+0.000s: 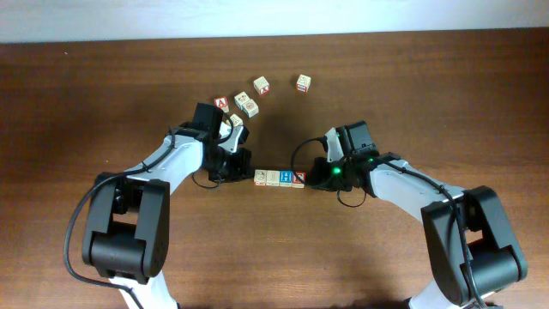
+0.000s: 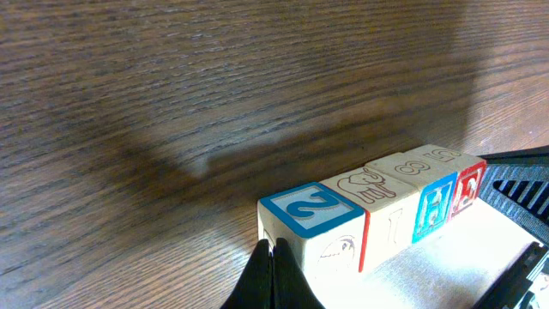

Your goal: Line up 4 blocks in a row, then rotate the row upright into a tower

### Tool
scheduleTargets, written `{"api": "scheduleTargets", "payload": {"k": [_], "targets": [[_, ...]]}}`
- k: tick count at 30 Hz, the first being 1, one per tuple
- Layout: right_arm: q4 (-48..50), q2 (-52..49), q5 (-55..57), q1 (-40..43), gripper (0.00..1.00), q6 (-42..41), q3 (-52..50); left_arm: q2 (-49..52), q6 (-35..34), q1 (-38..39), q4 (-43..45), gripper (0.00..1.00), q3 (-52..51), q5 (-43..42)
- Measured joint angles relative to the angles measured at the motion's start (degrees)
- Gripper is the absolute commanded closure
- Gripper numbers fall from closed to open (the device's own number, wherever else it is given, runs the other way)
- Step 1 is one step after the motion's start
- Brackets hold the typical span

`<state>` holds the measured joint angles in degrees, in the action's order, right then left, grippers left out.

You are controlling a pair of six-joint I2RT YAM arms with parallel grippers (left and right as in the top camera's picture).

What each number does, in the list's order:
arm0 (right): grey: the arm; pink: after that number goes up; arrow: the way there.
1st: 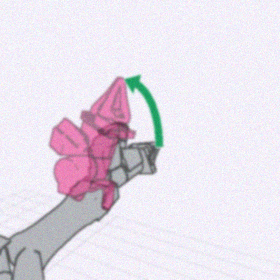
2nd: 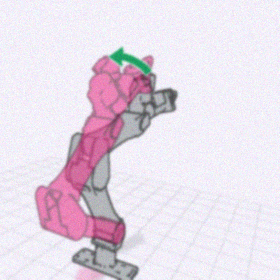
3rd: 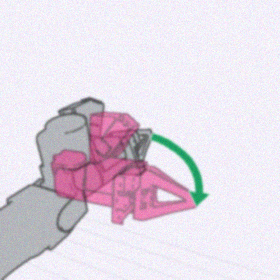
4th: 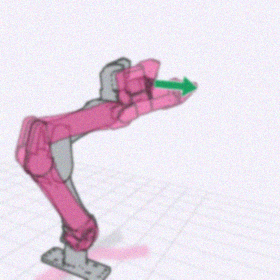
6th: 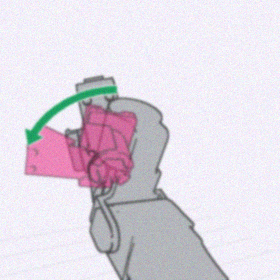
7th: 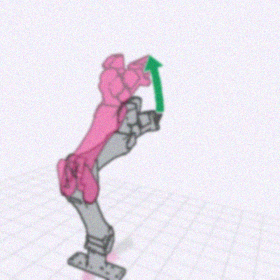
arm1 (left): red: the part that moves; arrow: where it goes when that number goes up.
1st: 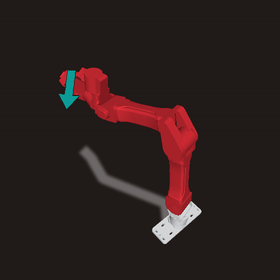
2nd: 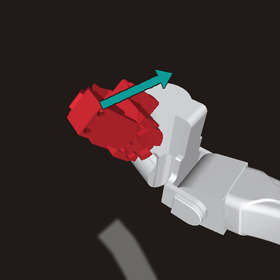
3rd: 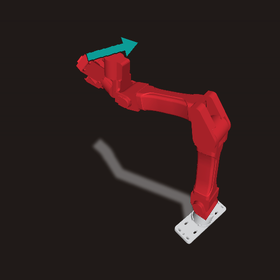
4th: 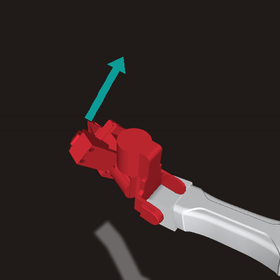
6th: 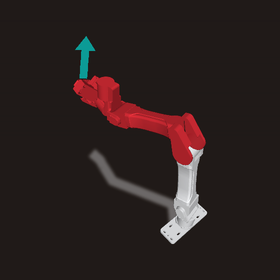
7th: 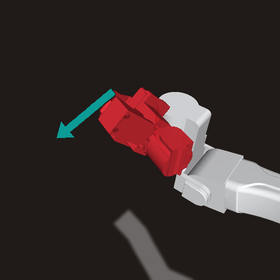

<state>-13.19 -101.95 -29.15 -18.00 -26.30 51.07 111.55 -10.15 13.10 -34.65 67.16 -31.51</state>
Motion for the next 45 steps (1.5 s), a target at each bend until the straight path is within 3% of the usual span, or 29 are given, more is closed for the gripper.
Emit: {"api": "scheduleTargets", "payload": {"k": [12, 30, 45], "targets": [[-0.1, 3.5, 1.5, -1.7, 0.96, 1.1, 0.2, 0.0, 0.0, -0.4, 0.0, 1.00, 0.0, 0.9], [-2.0, 6.1, 8.1, -11.7, 0.96, 0.8, 8.9, 0.1, 0.0, -1.6, -0.2, 1.00, -0.6, 7.6], [-0.3, 6.8, 3.1, -14.4, 0.96, -0.4, 10.2, 0.3, 0.0, -0.1, 0.1, 1.00, -0.6, -0.1]]}}
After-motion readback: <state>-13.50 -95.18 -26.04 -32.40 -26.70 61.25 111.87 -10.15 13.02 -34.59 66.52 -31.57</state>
